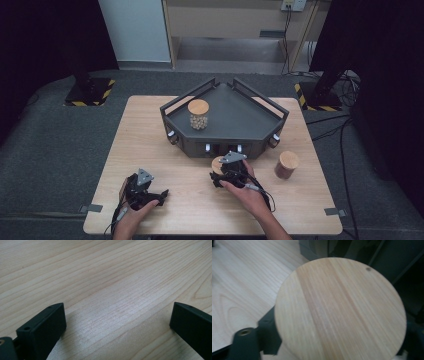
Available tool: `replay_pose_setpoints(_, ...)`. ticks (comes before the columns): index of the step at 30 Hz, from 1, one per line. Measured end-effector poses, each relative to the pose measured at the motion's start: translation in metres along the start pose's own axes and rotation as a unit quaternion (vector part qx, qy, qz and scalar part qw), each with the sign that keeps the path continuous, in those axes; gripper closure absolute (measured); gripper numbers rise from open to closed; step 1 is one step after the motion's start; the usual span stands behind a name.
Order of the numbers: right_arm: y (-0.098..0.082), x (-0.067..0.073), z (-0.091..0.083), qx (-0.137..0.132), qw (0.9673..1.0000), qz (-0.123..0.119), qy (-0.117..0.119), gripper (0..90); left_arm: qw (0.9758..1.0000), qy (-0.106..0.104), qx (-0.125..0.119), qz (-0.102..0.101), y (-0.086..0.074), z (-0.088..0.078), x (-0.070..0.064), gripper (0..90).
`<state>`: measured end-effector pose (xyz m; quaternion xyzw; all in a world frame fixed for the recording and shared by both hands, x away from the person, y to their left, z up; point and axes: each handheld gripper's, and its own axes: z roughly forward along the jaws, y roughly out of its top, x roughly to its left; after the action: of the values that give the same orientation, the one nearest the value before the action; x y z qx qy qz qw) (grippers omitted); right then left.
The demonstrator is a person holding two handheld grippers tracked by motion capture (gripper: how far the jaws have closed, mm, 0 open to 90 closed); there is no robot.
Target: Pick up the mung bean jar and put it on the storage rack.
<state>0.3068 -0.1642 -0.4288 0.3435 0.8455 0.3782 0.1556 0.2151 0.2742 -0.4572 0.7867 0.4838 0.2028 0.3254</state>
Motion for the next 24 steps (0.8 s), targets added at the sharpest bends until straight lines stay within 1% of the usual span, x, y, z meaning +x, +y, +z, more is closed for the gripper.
replay_pose_setpoints(3, 0.001, 0.001, 0.000, 0.001, 1.0000, 0.000, -0.001, 25.5, 1.0000, 0.000, 0.000, 0.000, 0.000, 0.000, 0.000, 0.0)
replay_pose_setpoints(5, 0.001, 0.001, -0.003, 0.004, 1.0000, -0.001, 0.004, 25.5, 1.0000, 0.000, 0.000, 0.000, 0.000, 0.000, 0.000, 0.0)
replay_pose_setpoints(8, 0.000, 0.002, -0.007, 0.000, 1.0000, -0.005, 0.005, 25.5, 1.0000, 0.000, 0.000, 0.000, 0.000, 0.000, 0.000, 0.0)
replay_pose_setpoints(9, 0.001, 0.003, -0.012, -0.003, 0.9999, -0.007, 0.008, 25.5, 1.0000, 0.001, 0.000, 0.000, 0.000, 0.000, 0.000, 0.0)
replay_pose_setpoints(15, 0.007, 0.001, -0.023, 0.001, 0.9998, -0.015, 0.014, 25.6, 1.0000, 0.001, 0.000, -0.001, 0.000, 0.000, -0.001, 0.0)
replay_pose_setpoints(24, 0.011, 0.001, -0.031, 0.009, 0.9995, -0.026, 0.018, 25.6, 1.0000, 0.001, 0.000, -0.001, 0.000, 0.000, -0.001, 0.0)
